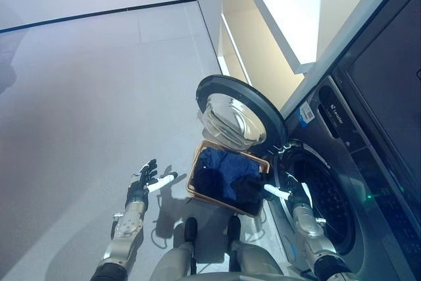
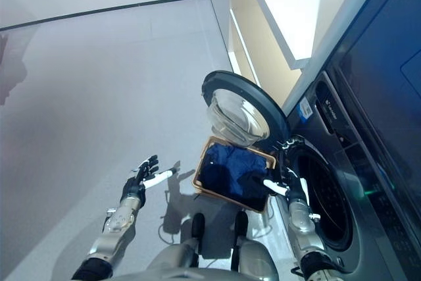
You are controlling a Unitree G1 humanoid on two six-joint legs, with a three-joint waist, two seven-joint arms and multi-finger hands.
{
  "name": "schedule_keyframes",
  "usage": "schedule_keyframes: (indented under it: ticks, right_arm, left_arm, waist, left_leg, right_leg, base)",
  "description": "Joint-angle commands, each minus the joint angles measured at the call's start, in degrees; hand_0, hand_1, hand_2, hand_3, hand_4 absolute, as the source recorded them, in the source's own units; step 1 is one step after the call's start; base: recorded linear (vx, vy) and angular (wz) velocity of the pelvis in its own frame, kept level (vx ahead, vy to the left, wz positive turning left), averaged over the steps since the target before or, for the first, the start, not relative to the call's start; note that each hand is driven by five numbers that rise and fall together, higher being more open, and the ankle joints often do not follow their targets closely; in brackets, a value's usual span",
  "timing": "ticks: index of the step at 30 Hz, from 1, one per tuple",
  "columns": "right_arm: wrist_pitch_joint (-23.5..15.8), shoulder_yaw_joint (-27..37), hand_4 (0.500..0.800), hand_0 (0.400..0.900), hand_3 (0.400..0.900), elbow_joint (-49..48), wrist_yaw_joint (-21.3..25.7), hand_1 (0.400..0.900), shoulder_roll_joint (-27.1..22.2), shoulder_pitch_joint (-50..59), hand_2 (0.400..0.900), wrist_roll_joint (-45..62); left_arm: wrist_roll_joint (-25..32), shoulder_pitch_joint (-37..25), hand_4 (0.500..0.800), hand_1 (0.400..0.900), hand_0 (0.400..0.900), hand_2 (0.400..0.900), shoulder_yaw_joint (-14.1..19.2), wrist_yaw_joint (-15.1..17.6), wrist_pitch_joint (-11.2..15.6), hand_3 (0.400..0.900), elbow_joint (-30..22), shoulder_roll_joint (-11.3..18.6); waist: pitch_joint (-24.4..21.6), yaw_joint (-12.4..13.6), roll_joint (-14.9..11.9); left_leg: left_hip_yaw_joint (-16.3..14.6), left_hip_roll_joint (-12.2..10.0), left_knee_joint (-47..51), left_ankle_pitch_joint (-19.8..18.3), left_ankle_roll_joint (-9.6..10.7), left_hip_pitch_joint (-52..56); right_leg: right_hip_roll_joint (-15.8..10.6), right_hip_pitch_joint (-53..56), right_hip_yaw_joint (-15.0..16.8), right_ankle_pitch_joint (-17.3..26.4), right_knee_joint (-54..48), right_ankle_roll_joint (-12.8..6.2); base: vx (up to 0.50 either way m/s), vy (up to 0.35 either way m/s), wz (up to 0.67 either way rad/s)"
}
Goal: Put the clothes in the basket into the washing machine.
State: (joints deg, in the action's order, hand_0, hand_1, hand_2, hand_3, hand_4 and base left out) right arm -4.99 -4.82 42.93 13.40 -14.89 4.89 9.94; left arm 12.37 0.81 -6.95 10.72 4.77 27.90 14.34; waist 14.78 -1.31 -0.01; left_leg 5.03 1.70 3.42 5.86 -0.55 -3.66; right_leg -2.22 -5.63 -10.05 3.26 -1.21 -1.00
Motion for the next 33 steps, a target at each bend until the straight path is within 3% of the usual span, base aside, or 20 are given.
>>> schedule_keyframes:
  ticks: [1, 5, 7, 10, 13, 19, 30, 33]
  right_arm:
    - [-2.38, 0.96, 0.8, 0.9, 0.9, -1.81, 0.97, 0.9, -0.5, 1.16, 0.9, -1.72]
    - [-2.02, 0.67, 0.8, 0.9, 0.9, -2.22, 1.27, 0.9, -0.96, 1.23, 0.9, -3.2]
    - [-0.2, -0.98, 0.8, 0.9, 0.9, -2.76, 3.73, 0.9, -3.5, 1.9, 0.9, -13.12]
    - [3.53, -8.51, 0.8, 0.9, 0.9, -4.74, 6.4, 0.9, -11.83, 5.13, 0.9, -37.83]
    - [4.93, -14.82, 0.8, 0.9, 0.9, 0.2, 6.46, 0.9, -15.74, 12.94, 0.9, -45.93]
    - [6.81, -20.23, 0.8, 0.9, 0.9, 7.12, 7.47, 0.9, -16.92, 22.45, 0.9, -47.02]
    - [7.31, -23.59, 0.8, 0.9, 0.9, 13.67, 8.9, 0.9, -15.89, 31.33, 0.9, -42.8]
    - [7.43, -24.39, 0.8, 0.9, 0.9, 15.46, 9.71, 0.9, -16.41, 33.71, 0.9, -42.3]
  left_arm:
    - [0.46, -1.13, 0.8, 0.9, 0.9, 0.9, 2.07, -0.03, 3.33, 0.9, -0.43, 1.71]
    - [0.46, -0.98, 0.8, 0.9, 0.9, 0.9, 2.02, -0.01, 3.32, 0.9, -0.82, 1.83]
    - [0.28, -0.88, 0.8, 0.9, 0.9, 0.9, 1.97, 0.14, 3.32, 0.9, -1.11, 2.03]
    - [-0.53, -0.97, 0.8, 0.9, 0.9, 0.9, 1.52, 0.63, 4.91, 0.9, -1.96, 2.65]
    - [0.27, -2.4, 0.8, 0.9, 0.9, 0.9, -0.82, 0.72, 5.71, 0.9, -2.28, 3.69]
    - [1.96, -2.69, 0.8, 0.9, 0.9, 0.9, -3.93, 1.11, 5.81, 0.9, -6.19, 5.56]
    - [4.39, -4.04, 0.8, 0.9, 0.9, 0.9, -5.3, 2.7, 7.05, 0.9, -14.23, 7.52]
    - [4.83, -4.09, 0.8, 0.9, 0.9, 0.9, -5.36, 3.08, 7.8, 0.9, -18.53, 8.97]
  waist:
    - [-2.04, 0.7, -3.13]
    - [-1.93, 0.72, -3.18]
    - [-1.45, 0.87, -3.18]
    - [0.77, 1.35, -2.88]
    - [3.02, 1.99, -2.79]
    - [6.38, 3.55, -2.28]
    - [11.84, 5.02, -0.57]
    - [14.16, 5.28, 0.45]
  left_leg:
    - [-2.37, 1.46, -4.93, -8.67, -0.55, -1.11]
    - [-2.35, 1.48, -4.9, -8.64, -0.54, -1.28]
    - [-2.28, 1.54, -5.11, -8.56, -0.57, -1.94]
    - [-2.24, 1.65, -6.3, -8.44, -0.59, -4.46]
    - [-1.97, 1.74, -7.37, -7.68, -0.5, -8.12]
    - [-1.8, 1.51, -7.46, -5.82, -0.27, -13.45]
    - [-1.07, 2.57, -11.3, -5.29, -0.03, -22.72]
    - [-0.92, 3.06, -12.45, -4.95, -0.02, -26.4]
  right_leg:
    - [-3.73, -1.41, 1.92, -0.73, 3.05, -5.12]
    - [-3.68, -1.63, 1.88, -0.7, 3.04, -5.12]
    - [-3.75, -2.27, 1.87, -0.54, 3.16, -5.19]
    - [-4.05, -4.51, 1.9, -0.21, 3.89, -5.32]
    - [-4.53, -7.77, 1.71, 0.64, 4.41, -5.31]
    - [-4.54, -12.82, 1.26, 2.34, 4.24, -5.13]
    - [-5.4, -21.27, 0.48, 2.69, 7.11, -4.82]
    - [-5.82, -25.0, 0.38, 3.1, 8.04, -4.81]
  base:
    - [0.0, 0.0, 0.0]
    - [0.0, 0.0, 0.0]
    - [-0.02, 0.0, 0.01]
    - [-0.1, 0.004, 0.04]
    - [-0.15, -0.009, 0.08]
    - [-0.08, -0.001, 0.03]
    - [-0.07, -0.001, 0.07]
    - [-0.08, 0.003, 0.06]
